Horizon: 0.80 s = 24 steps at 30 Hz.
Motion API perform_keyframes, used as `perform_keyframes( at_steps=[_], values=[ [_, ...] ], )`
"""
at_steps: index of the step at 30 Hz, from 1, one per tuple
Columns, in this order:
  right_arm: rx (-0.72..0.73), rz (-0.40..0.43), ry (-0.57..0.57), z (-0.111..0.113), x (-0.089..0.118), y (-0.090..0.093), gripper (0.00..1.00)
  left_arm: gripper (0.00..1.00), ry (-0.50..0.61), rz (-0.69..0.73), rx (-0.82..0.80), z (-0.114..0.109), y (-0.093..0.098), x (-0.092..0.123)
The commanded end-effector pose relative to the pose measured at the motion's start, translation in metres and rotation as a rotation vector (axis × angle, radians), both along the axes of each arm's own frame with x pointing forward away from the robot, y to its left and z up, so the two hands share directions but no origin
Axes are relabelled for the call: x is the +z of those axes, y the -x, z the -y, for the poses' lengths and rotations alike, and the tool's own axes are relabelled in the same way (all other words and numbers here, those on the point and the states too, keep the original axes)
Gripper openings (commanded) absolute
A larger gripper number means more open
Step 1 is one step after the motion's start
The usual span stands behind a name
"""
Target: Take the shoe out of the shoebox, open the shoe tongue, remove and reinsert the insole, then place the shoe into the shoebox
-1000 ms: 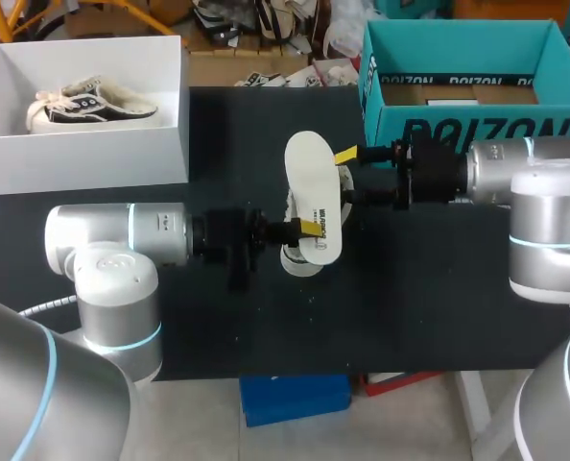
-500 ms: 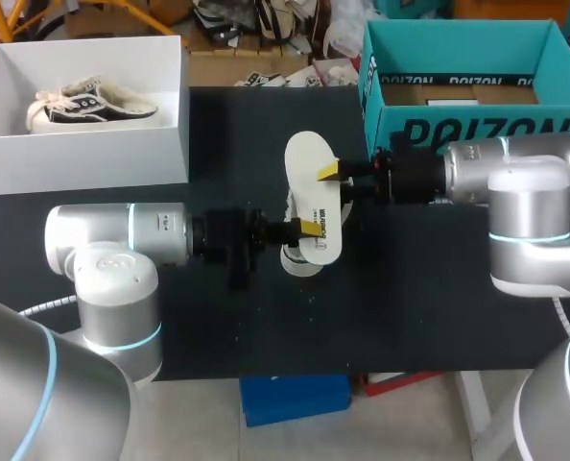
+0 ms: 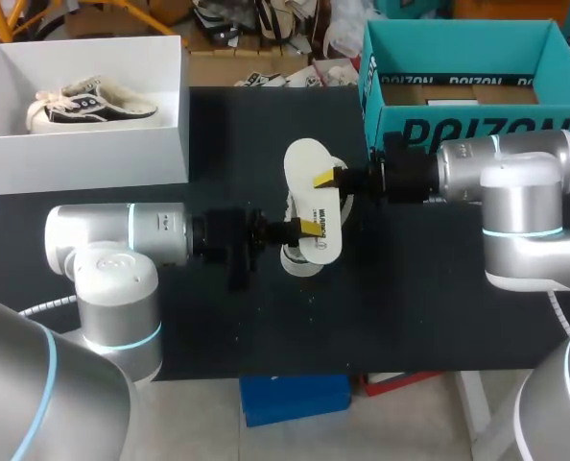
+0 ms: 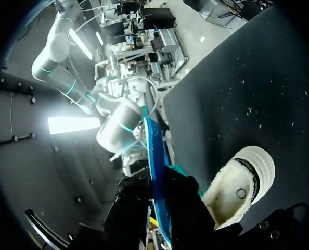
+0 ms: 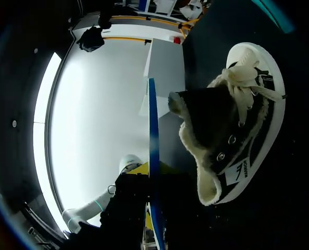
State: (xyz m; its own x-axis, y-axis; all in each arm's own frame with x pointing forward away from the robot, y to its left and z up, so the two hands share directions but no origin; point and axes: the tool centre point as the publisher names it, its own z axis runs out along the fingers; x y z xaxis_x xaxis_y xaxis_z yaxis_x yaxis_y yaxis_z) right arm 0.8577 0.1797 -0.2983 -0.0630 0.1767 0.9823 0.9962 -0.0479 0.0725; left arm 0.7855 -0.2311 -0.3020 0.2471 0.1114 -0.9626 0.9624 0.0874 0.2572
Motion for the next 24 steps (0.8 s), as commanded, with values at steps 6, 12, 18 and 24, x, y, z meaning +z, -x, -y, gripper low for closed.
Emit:
perform_keyframes(
  at_steps=[6, 12, 18, 24],
  values=[
    [0.002, -0.001, 0.001, -0.001, -0.001, -0.001, 0.00, 1.00, -0.370, 0.017, 0.089, -0.011, 0.016, 0.016],
    [0.002, -0.001, 0.001, -0.001, -0.001, -0.001, 0.00, 1.00, -0.794, 0.056, 0.186, -0.049, 0.027, 0.033],
    [0.002, -0.001, 0.001, -0.001, -0.001, -0.001, 0.00, 1.00, -1.039, 0.102, 0.238, -0.061, 0.036, 0.058],
    [0.002, -0.001, 0.001, -0.001, -0.001, -0.001, 0.00, 1.00, -1.197, 0.189, 0.325, -0.055, 0.038, 0.077]
  ],
)
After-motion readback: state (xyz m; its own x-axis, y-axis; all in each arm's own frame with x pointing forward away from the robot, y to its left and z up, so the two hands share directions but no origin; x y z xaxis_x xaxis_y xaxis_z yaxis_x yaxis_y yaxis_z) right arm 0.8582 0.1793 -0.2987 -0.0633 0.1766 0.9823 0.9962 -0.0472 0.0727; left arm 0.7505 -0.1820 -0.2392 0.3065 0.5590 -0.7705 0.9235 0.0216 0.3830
